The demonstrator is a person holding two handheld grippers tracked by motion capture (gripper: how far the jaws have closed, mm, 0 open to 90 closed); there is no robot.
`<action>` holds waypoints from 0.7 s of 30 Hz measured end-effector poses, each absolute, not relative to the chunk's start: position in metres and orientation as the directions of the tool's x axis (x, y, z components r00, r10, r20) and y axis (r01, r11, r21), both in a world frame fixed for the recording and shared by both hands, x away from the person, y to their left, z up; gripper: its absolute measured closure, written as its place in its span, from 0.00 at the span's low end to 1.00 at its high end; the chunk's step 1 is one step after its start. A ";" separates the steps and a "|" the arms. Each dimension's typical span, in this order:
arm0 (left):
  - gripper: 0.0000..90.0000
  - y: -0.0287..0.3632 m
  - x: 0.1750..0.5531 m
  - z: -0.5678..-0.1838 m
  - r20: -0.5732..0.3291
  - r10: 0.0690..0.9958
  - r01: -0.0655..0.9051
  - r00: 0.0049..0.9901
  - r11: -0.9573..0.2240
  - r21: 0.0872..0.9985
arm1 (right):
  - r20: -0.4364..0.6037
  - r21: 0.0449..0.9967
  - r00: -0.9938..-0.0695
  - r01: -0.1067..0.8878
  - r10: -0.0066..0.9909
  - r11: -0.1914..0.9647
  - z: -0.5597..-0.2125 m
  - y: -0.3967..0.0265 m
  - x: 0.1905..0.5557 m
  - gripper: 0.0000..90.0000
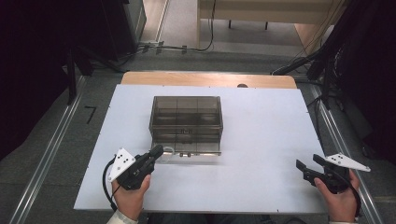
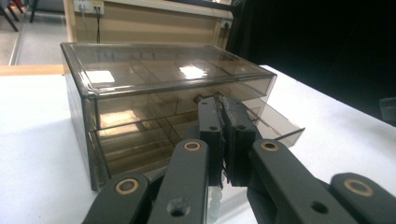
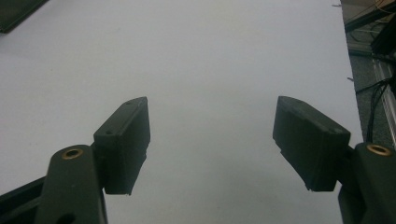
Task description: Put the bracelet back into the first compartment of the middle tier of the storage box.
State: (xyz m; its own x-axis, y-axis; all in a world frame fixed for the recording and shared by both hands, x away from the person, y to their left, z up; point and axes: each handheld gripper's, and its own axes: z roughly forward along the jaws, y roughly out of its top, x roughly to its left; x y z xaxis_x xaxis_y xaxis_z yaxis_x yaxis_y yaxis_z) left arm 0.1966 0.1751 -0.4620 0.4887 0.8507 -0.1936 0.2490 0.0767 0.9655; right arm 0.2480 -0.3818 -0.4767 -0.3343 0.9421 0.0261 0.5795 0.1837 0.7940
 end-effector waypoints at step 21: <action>0.98 0.182 0.203 -0.458 -0.194 0.862 0.212 0.468 0.103 0.972 | 0.023 0.792 -0.334 0.582 0.942 0.187 -0.477 -0.381 0.248 0.29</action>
State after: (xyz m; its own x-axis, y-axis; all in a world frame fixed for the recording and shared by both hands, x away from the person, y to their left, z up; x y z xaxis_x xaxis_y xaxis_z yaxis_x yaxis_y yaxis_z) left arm 0.2026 0.1819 -0.4581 0.4676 0.8624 -0.1940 0.2123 0.1035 0.9717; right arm 0.2483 -0.3814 -0.4770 -0.3344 0.9421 0.0233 0.5816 0.1869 0.7917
